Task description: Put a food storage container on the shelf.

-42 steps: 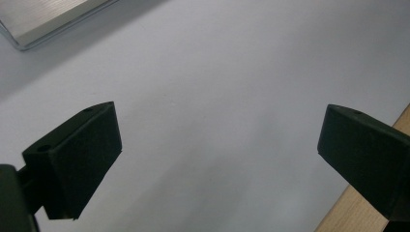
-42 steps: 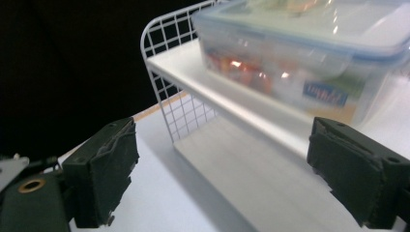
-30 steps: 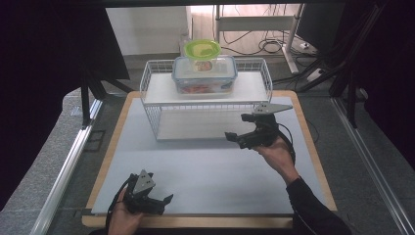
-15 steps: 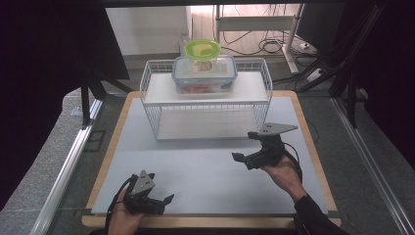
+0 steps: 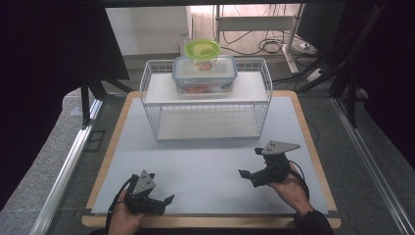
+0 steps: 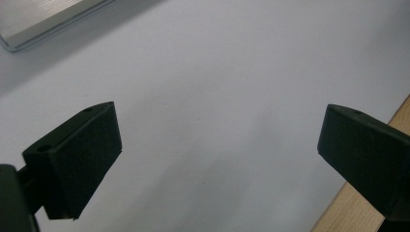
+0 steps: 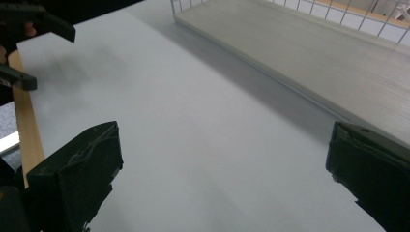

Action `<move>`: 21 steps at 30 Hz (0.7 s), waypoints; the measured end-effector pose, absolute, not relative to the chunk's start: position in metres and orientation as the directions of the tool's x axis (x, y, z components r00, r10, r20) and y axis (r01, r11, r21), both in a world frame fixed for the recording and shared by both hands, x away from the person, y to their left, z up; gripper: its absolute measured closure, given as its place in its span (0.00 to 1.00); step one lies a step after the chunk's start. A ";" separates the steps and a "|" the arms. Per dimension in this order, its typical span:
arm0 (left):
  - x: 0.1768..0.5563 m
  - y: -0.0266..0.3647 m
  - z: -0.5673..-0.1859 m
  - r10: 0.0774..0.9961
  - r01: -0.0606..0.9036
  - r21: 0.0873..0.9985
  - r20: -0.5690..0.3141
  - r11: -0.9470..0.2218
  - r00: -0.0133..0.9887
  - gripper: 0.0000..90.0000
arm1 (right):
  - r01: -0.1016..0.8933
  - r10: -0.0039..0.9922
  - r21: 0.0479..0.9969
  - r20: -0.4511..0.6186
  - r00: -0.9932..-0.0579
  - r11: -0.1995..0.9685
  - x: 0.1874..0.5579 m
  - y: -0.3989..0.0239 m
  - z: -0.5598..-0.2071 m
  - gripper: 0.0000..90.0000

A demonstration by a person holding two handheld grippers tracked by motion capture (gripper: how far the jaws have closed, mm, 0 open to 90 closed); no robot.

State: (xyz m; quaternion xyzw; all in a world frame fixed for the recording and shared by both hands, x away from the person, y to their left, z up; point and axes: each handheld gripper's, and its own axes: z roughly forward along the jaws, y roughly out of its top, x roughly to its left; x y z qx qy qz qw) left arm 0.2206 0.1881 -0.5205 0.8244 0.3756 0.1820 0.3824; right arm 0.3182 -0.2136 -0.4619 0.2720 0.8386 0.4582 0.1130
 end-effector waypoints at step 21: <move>0.222 0.185 -0.523 0.747 0.470 0.750 0.047 -0.465 0.664 0.01 | 0.378 0.599 0.749 -0.031 -0.800 0.544 0.298 -0.226 -0.501 0.00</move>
